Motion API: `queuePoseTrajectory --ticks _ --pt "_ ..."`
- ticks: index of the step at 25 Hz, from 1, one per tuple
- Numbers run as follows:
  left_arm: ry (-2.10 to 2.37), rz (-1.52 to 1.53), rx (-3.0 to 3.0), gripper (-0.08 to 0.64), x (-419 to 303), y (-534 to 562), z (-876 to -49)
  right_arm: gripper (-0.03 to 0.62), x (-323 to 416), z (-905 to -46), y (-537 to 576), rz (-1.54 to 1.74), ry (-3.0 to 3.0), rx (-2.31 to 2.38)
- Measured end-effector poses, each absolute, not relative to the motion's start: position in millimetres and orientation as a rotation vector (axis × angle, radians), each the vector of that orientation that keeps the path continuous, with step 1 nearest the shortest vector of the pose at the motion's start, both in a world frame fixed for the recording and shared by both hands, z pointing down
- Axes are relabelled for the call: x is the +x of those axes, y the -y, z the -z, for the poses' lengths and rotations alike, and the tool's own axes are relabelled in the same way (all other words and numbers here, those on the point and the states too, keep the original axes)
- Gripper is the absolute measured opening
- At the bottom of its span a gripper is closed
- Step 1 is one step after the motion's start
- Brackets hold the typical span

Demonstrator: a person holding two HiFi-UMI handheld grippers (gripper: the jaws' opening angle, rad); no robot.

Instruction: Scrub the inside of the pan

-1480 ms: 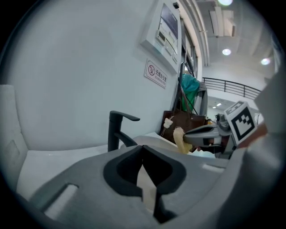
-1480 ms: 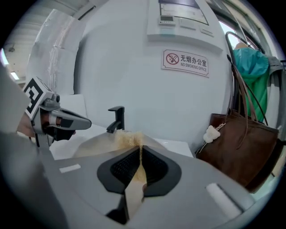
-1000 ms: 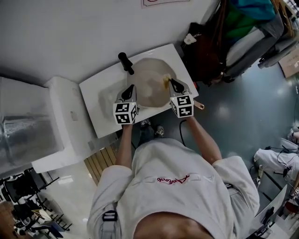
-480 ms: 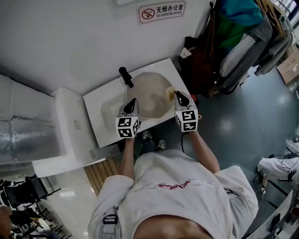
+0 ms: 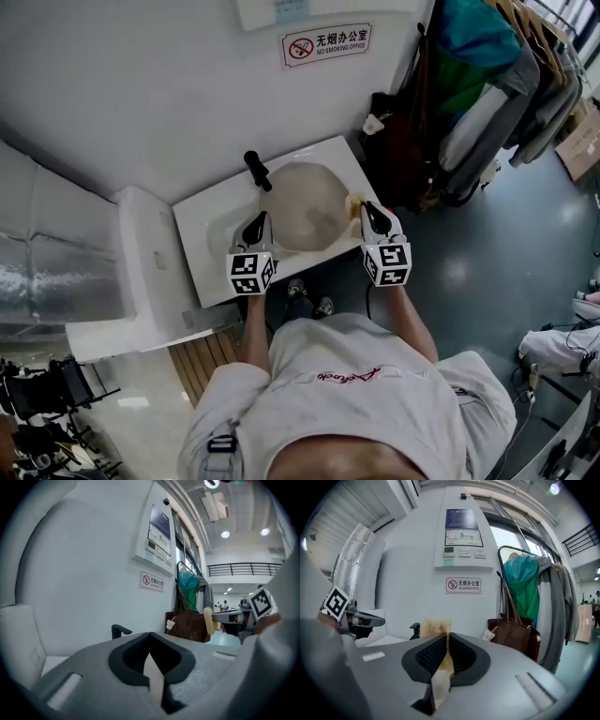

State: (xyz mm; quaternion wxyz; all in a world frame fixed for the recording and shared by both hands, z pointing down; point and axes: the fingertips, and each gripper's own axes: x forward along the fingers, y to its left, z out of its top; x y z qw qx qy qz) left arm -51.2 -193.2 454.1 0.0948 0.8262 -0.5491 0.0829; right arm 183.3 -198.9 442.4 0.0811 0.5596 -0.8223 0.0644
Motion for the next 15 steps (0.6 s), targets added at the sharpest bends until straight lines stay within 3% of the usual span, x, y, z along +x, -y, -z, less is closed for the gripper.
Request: queuePoseTrajectory --ticks 15 --pt "1.647 -0.231 2.414 0.0 -51.0 201.2 -458.6 0.025 202.2 -456.6 206.6 -0.252 2.413 1.74"
